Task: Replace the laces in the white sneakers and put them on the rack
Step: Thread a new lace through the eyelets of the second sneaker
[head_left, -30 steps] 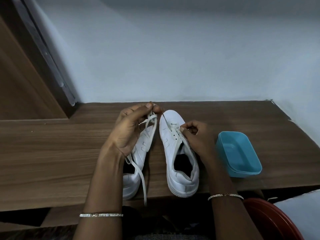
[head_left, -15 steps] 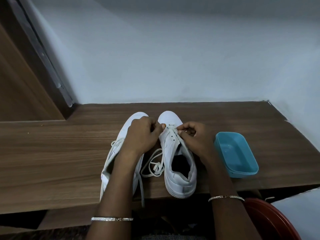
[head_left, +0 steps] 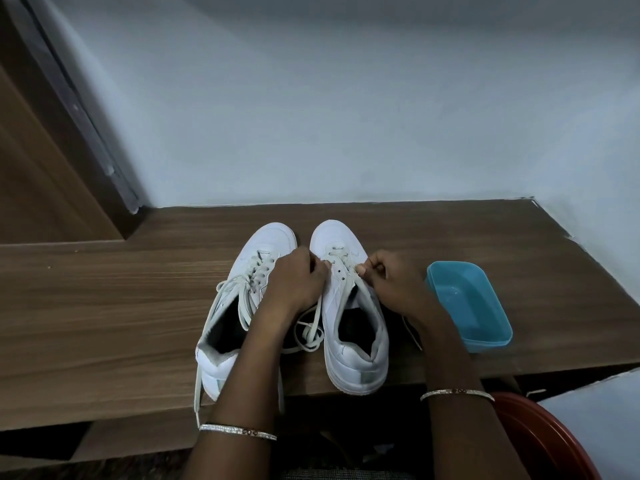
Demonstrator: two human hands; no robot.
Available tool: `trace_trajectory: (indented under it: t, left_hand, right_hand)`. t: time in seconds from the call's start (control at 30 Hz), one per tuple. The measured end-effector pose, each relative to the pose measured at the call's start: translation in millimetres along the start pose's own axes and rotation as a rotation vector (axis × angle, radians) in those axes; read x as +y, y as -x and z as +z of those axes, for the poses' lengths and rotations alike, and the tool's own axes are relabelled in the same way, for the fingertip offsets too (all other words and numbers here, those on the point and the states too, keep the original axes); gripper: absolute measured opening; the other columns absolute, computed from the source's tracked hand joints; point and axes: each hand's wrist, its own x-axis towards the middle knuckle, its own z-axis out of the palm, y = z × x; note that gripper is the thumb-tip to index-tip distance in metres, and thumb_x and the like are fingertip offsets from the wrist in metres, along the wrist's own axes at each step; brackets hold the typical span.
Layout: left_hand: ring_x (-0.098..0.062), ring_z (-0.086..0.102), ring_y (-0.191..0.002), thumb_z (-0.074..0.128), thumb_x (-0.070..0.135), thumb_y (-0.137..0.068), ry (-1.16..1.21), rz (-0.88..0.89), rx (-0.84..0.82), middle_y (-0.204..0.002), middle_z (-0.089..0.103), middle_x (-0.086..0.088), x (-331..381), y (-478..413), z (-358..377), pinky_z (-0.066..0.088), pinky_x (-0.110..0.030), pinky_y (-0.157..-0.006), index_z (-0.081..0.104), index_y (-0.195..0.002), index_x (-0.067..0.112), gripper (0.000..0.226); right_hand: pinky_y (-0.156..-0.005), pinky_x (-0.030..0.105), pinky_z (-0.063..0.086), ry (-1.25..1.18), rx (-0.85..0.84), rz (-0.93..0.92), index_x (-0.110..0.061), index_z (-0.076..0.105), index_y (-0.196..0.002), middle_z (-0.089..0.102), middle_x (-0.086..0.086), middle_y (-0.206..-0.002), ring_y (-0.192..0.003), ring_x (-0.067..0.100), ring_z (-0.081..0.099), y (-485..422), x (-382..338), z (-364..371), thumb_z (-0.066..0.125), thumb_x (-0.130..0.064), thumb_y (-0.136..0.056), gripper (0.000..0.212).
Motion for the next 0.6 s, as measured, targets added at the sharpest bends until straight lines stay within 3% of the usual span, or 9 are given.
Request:
trace_trajectory:
  t: [0.1, 0.17, 0.27, 0.37, 0.47, 0.53, 0.6]
  left_hand:
    - [-0.025, 0.057, -0.086, 0.049, 0.03, -0.099, -0.006, 0.013, 0.022, -0.089, 0.061, -0.005, -1.4, -1.4, 2.3, 0.038, -0.033, -0.069, 0.055, -0.092, 0.008, 0.024]
    - [-0.027, 0.058, -0.087, 0.049, 0.029, -0.099, -0.012, 0.014, 0.05, -0.09, 0.063, -0.007, -1.6, -1.1, 4.7, 0.041, -0.035, -0.072, 0.055, -0.093, 0.008, 0.023]
    - [-0.022, 0.057, -0.084, 0.057, 0.028, -0.095, 0.021, -0.009, 0.111, -0.085, 0.062, 0.001, -4.0, -2.4, 3.9, 0.038, -0.031, -0.071, 0.057, -0.089, 0.011, 0.018]
    - [-0.014, 0.06, -0.08, 0.065, 0.025, -0.09, 0.152, 0.003, 0.134, -0.081, 0.064, 0.008, -5.9, -5.4, -3.3, 0.04, -0.027, -0.069, 0.062, -0.085, 0.015, 0.012]
    - [-0.004, 0.055, -0.063, 0.069, 0.023, -0.088, 0.25, 0.135, 0.207, -0.075, 0.065, 0.007, 1.0, -2.6, -9.7, 0.043, -0.024, -0.063, 0.063, -0.076, 0.022, 0.013]
    - [-0.004, 0.056, -0.067, 0.068, 0.022, -0.089, 0.288, 0.268, 0.211, -0.079, 0.065, 0.008, 10.1, 0.3, -11.6, 0.042, -0.019, -0.063, 0.068, -0.08, 0.029, 0.011]
    - [-0.002, 0.057, -0.079, 0.067, 0.023, -0.09, 0.247, 0.429, 0.142, -0.089, 0.064, 0.01, 18.7, 3.1, -7.9, 0.043, -0.017, -0.071, 0.072, -0.097, 0.029, 0.01]
  right_hand:
    - [-0.084, 0.035, 0.043, 0.018, 0.045, -0.004, -0.014, 0.059, -0.091, 0.063, -0.006, -0.086, -0.086, 0.017, 0.057, 1.4, -1.9, 1.5, 0.056, -0.031, -0.099, 0.019]
    - [-0.083, 0.035, 0.044, -0.018, 0.084, 0.0, -0.011, 0.06, -0.095, 0.067, -0.002, -0.093, -0.089, 0.018, 0.06, 3.1, -4.3, 1.8, 0.055, -0.03, -0.1, 0.02]
    - [-0.075, 0.031, 0.048, -0.137, 0.109, 0.04, -0.013, 0.063, -0.089, 0.072, 0.001, -0.083, -0.079, 0.017, 0.065, 4.0, -3.6, -0.6, 0.064, -0.029, -0.095, 0.017]
    - [-0.066, 0.03, 0.05, -0.466, 0.061, 0.12, -0.012, 0.065, -0.087, 0.067, -0.002, -0.067, -0.063, 0.012, 0.061, 5.9, -5.5, -9.8, 0.071, -0.026, -0.091, 0.016]
    - [-0.059, 0.024, 0.045, -0.712, 0.036, 0.088, -0.012, 0.065, -0.089, 0.062, -0.003, -0.063, -0.058, 0.01, 0.054, 9.6, -11.1, -23.6, 0.073, -0.019, -0.089, 0.01]
    - [-0.061, 0.024, 0.046, -0.868, 0.007, 0.034, -0.014, 0.066, -0.087, 0.06, -0.001, -0.064, -0.06, 0.011, 0.054, 13.1, -15.3, -29.8, 0.07, -0.014, -0.09, 0.005]
    - [-0.065, 0.025, 0.048, -0.951, -0.039, -0.021, -0.015, 0.067, -0.087, 0.06, 0.001, -0.067, -0.064, 0.012, 0.055, 15.6, -17.9, -32.7, 0.069, -0.015, -0.089, 0.003]
